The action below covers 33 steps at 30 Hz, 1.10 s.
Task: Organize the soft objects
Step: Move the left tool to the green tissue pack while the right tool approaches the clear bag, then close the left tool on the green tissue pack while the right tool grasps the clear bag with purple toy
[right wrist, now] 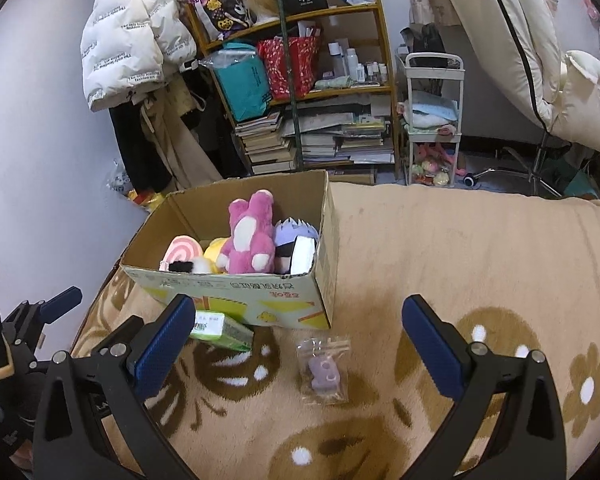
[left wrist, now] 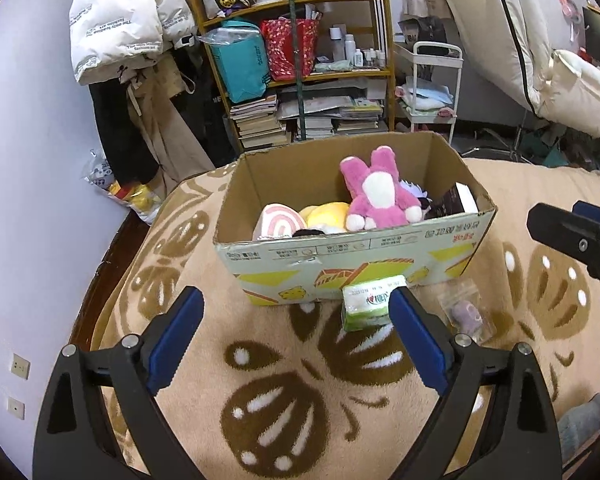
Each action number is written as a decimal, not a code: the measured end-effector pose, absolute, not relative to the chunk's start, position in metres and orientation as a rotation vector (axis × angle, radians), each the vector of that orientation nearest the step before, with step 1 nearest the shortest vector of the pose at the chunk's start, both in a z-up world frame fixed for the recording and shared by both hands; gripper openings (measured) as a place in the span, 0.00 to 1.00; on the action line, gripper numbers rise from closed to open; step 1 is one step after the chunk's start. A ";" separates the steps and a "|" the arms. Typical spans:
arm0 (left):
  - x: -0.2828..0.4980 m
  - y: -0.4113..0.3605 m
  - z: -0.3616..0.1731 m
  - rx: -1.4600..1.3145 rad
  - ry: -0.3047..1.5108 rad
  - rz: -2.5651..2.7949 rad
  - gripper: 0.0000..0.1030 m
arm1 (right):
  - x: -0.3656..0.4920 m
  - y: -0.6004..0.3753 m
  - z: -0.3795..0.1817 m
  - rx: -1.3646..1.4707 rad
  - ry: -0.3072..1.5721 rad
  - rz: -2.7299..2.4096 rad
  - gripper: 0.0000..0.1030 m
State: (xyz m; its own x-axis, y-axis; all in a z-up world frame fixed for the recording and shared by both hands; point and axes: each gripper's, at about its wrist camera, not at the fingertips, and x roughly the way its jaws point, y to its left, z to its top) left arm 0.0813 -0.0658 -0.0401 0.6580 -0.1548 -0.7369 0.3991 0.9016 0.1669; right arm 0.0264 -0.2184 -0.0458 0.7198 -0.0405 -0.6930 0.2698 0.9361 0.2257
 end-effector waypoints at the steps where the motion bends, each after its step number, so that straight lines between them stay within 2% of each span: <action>1: 0.082 -0.067 -0.042 0.333 0.796 -0.322 0.90 | 0.027 -0.219 -0.047 0.327 0.754 -0.177 1.00; 12: 0.089 -0.086 -0.068 0.354 0.862 -0.373 0.90 | 0.045 -0.231 -0.075 0.390 0.844 -0.201 1.00; 20: 0.090 -0.102 -0.079 0.356 0.825 -0.391 0.90 | 0.053 -0.235 -0.092 0.412 0.915 -0.214 1.00; 33: 0.109 -0.111 -0.109 0.365 0.861 -0.405 0.89 | 0.061 -0.250 -0.119 0.488 1.007 -0.216 1.00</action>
State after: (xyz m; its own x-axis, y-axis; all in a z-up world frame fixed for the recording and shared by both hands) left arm 0.1095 -0.1109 -0.1087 0.5852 -0.1943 -0.7873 0.4822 0.8640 0.1451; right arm 0.0614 -0.2495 -0.1193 0.5244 0.0486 -0.8501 0.3924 0.8722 0.2919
